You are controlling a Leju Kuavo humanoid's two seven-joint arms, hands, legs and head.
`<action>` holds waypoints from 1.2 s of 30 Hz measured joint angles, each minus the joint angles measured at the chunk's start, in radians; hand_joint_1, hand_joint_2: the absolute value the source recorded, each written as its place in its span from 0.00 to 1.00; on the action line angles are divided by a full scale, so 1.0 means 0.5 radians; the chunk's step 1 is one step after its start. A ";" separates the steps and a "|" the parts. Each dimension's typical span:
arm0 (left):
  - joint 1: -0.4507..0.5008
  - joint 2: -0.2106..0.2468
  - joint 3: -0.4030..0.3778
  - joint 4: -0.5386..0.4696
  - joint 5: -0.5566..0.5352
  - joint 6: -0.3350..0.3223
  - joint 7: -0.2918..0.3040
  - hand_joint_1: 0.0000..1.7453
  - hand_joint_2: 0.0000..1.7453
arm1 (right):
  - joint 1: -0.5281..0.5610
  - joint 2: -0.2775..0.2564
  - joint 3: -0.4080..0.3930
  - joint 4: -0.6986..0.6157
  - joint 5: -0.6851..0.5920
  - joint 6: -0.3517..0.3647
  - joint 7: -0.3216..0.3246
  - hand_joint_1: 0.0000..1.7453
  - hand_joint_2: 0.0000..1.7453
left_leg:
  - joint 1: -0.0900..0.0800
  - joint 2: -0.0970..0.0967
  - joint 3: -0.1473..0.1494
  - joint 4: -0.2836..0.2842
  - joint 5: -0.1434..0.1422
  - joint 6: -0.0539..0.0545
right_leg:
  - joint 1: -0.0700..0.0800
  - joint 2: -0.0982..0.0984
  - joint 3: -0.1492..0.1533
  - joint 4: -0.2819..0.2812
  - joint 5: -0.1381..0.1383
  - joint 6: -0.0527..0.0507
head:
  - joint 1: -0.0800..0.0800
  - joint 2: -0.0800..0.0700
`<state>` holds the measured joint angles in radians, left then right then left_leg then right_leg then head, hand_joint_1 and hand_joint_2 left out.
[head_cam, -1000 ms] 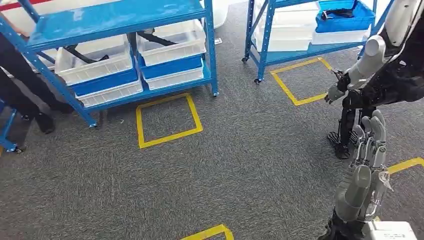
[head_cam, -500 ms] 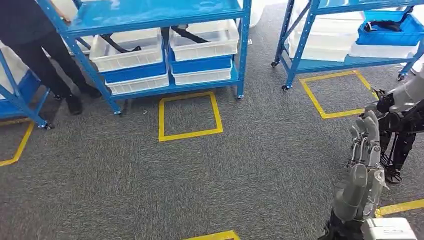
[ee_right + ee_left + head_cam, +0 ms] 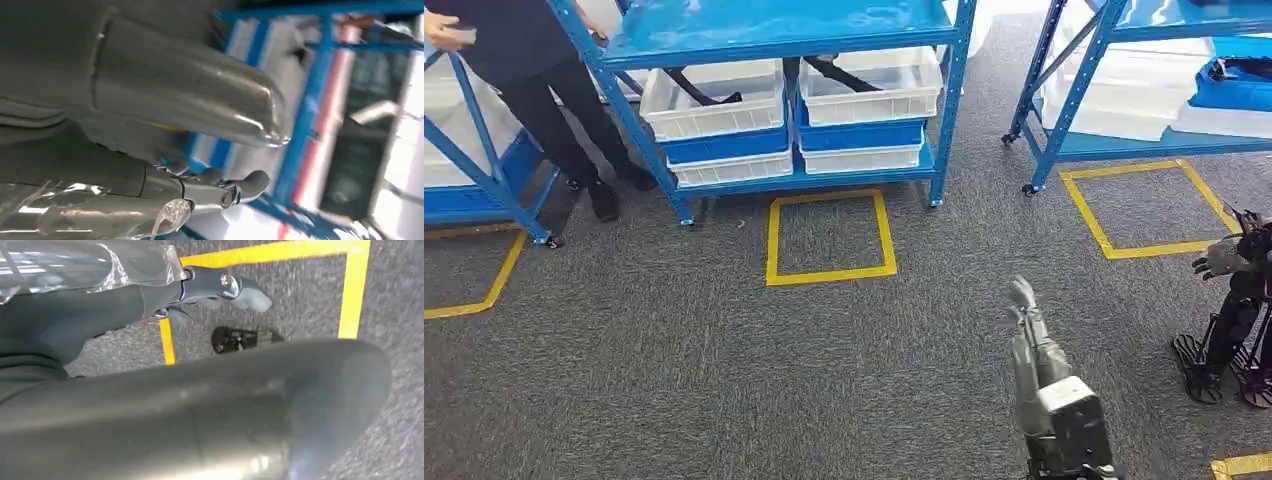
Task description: Take the parts from the cabinet and place them on the table.
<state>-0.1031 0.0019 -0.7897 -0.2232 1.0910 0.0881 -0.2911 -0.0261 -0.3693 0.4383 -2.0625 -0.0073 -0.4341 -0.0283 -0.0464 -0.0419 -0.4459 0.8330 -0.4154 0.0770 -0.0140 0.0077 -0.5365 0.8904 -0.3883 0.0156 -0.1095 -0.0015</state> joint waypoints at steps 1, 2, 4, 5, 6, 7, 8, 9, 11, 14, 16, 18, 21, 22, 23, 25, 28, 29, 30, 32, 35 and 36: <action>0.000 0.006 -0.002 0.000 -0.005 -0.002 0.005 0.00 0.00 | -0.002 0.001 0.008 0.102 -0.034 0.034 -0.029 0.00 0.00 | 0.002 0.000 0.001 0.014 -0.012 -0.002 | -0.027 -0.008 0.003 -0.004 0.001 -0.006 | 0.001 0.000; 0.002 0.001 -0.003 0.000 -0.010 -0.005 0.007 0.00 0.00 | -0.006 0.002 0.018 0.200 -0.069 0.062 -0.055 0.00 0.00 | 0.001 0.018 -0.019 0.076 -0.050 -0.028 | -0.020 -0.013 0.010 -0.005 -0.002 -0.009 | -0.001 0.000; -0.011 0.001 -0.008 0.000 -0.018 -0.011 0.006 0.00 0.00 | -0.008 0.005 0.031 0.374 -0.145 0.128 -0.071 0.00 0.00 | 0.035 0.042 -0.184 0.386 -0.196 -0.077 | -0.024 -0.028 0.016 -0.005 -0.011 -0.017 | -0.001 0.000; -0.013 0.001 -0.017 0.000 -0.023 -0.011 0.006 0.00 0.00 | -0.016 0.015 0.043 0.516 -0.202 0.171 -0.101 0.00 0.00 | 0.054 0.047 -0.314 0.612 -0.277 -0.095 | -0.026 -0.034 0.018 -0.004 -0.017 -0.017 | 0.000 0.000; -0.011 0.001 -0.027 0.000 -0.024 -0.012 0.005 0.00 0.00 | -0.030 0.028 0.061 0.680 -0.254 0.207 -0.143 0.00 0.00 | 0.064 0.049 -0.407 0.755 -0.305 -0.104 | -0.027 -0.037 0.022 -0.004 -0.025 -0.015 | 0.000 0.000; -0.008 0.001 -0.038 0.000 -0.027 -0.013 0.005 0.00 0.00 | -0.043 0.044 0.079 0.821 -0.285 0.232 -0.189 0.00 0.00 | 0.073 0.049 -0.449 0.793 -0.285 -0.107 | -0.028 -0.040 0.032 -0.004 -0.033 -0.014 | 0.000 0.000; -0.003 0.001 -0.043 0.000 -0.027 -0.014 0.005 0.00 0.00 | -0.048 0.056 0.095 0.956 -0.311 0.248 -0.220 0.00 0.00 | 0.075 0.049 -0.446 0.742 -0.231 -0.105 | -0.029 -0.042 0.043 -0.004 -0.042 -0.009 | 0.002 0.000; -0.001 0.001 -0.047 0.000 -0.027 -0.015 0.005 0.00 0.00 | -0.056 0.076 0.116 1.106 -0.325 0.264 -0.246 0.00 0.00 | 0.074 0.049 -0.399 0.614 -0.145 -0.100 | -0.028 -0.046 0.059 -0.004 -0.052 -0.005 | 0.001 0.000; -0.003 0.001 -0.050 0.000 -0.027 -0.015 0.005 0.00 0.00 | -0.072 0.101 0.150 1.299 -0.352 0.288 -0.254 0.00 0.00 | 0.060 0.050 -0.212 0.162 0.093 -0.062 | -0.029 -0.054 0.096 -0.012 -0.070 0.004 | 0.001 0.000; -0.007 0.004 -0.060 0.000 -0.027 -0.015 0.004 0.00 0.00 | -0.129 0.150 0.196 1.592 -0.390 0.323 -0.286 0.00 0.00 | 0.036 0.055 -0.153 0.016 0.134 -0.026 | -0.032 -0.047 0.118 -0.036 -0.082 0.025 | -0.001 0.000; -0.007 0.004 -0.075 0.000 -0.026 -0.015 0.004 0.00 0.00 | -0.144 0.184 0.228 1.817 -0.414 0.348 -0.310 0.00 0.00 | 0.028 0.052 -0.151 0.019 0.124 -0.014 | -0.036 -0.053 0.133 -0.049 -0.091 0.044 | 0.000 0.000; 0.001 0.003 -0.089 0.000 -0.022 -0.014 0.004 0.00 0.00 | -0.159 0.217 0.260 2.026 -0.443 0.376 -0.319 0.00 0.00 | 0.049 0.049 -0.088 -0.036 0.149 -0.018 | -0.028 -0.043 0.123 0.015 -0.147 0.066 | 0.002 0.000; -0.010 0.005 -0.094 0.000 -0.014 -0.014 0.005 0.00 0.00 | -0.179 0.275 0.317 2.361 -0.522 0.452 -0.283 0.00 0.00 | 0.041 0.051 -0.080 -0.032 0.134 0.005 | -0.020 -0.029 -0.176 0.574 -0.388 0.060 | 0.002 0.000; -0.010 0.005 -0.096 0.000 -0.014 -0.014 0.005 0.00 0.00 | -0.171 0.291 0.330 2.447 -0.551 0.481 -0.282 0.00 0.00 | 0.036 0.048 -0.076 -0.030 0.127 0.010 | -0.019 -0.028 -0.259 0.699 -0.404 0.058 | 0.002 0.001; -0.006 0.005 -0.098 0.000 -0.011 -0.015 0.007 0.00 0.00 | -0.160 0.309 0.343 2.529 -0.575 0.506 -0.276 0.00 0.00 | 0.036 0.040 -0.067 -0.030 0.119 0.009 | -0.019 -0.028 -0.285 0.701 -0.365 0.057 | 0.002 0.001; 0.004 0.004 -0.099 0.000 -0.011 -0.016 0.011 0.00 0.00 | -0.151 0.353 0.366 2.694 -0.613 0.547 -0.228 0.00 0.00 | 0.040 0.035 -0.040 -0.023 0.095 -0.002 | -0.022 -0.028 -0.188 0.427 -0.172 0.059 | 0.002 0.001; -0.003 0.004 -0.102 0.000 -0.022 -0.017 0.016 0.00 0.00 | -0.134 0.420 0.402 2.921 -0.637 0.599 -0.078 0.00 0.00 | 0.021 0.036 -0.030 0.027 0.026 -0.034 | -0.046 -0.031 -0.018 0.006 0.004 0.067 | 0.001 0.002; -0.004 0.004 -0.106 0.000 -0.026 -0.018 0.021 0.00 0.00 | -0.129 0.440 0.415 2.998 -0.641 0.623 0.014 0.00 0.00 | 0.022 0.037 -0.020 0.017 0.017 -0.029 | -0.045 -0.024 -0.017 0.021 -0.001 0.046 | -0.003 0.002; -0.006 0.004 -0.113 0.000 -0.030 -0.018 0.027 0.00 0.00 | -0.126 0.456 0.432 3.057 -0.648 0.644 0.078 0.00 0.00 | 0.024 0.040 -0.017 0.016 0.011 -0.024 | -0.038 -0.021 -0.017 0.023 -0.008 0.035 | -0.003 0.002; -0.007 0.006 -0.132 0.000 -0.031 -0.018 0.033 0.00 0.00 | -0.127 0.498 0.455 3.161 -0.655 0.679 0.202 0.00 0.00 | 0.034 0.039 -0.013 0.037 -0.006 -0.034 | -0.052 -0.021 -0.013 0.022 -0.011 0.024 | -0.001 0.002; -0.012 0.003 -0.145 0.000 -0.036 -0.026 0.033 0.00 0.00 | -0.124 0.511 0.479 3.259 -0.653 0.702 0.301 0.00 0.00 | 0.062 0.052 -0.213 0.473 -0.244 -0.095 | -0.046 -0.021 -0.007 0.020 -0.016 0.008 | -0.002 0.001; -0.013 0.003 -0.149 0.000 -0.036 -0.025 0.033 0.00 0.00 | -0.128 0.516 0.488 3.294 -0.651 0.706 0.325 0.00 0.00 | 0.071 0.053 -0.311 0.668 -0.317 -0.105 | -0.044 -0.021 -0.006 0.020 -0.019 0.006 | -0.001 0.000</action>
<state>-0.1097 0.0034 -0.8640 -0.2232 1.0731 0.0755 -0.2747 -0.0901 -0.1114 0.6821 -0.4157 -0.3330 -0.0812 0.1343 -0.0108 -0.0156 -0.6012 1.1670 -0.5739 0.0245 -0.0363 -0.0029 -0.5396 0.9003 -0.3977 0.0188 -0.1099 -0.0015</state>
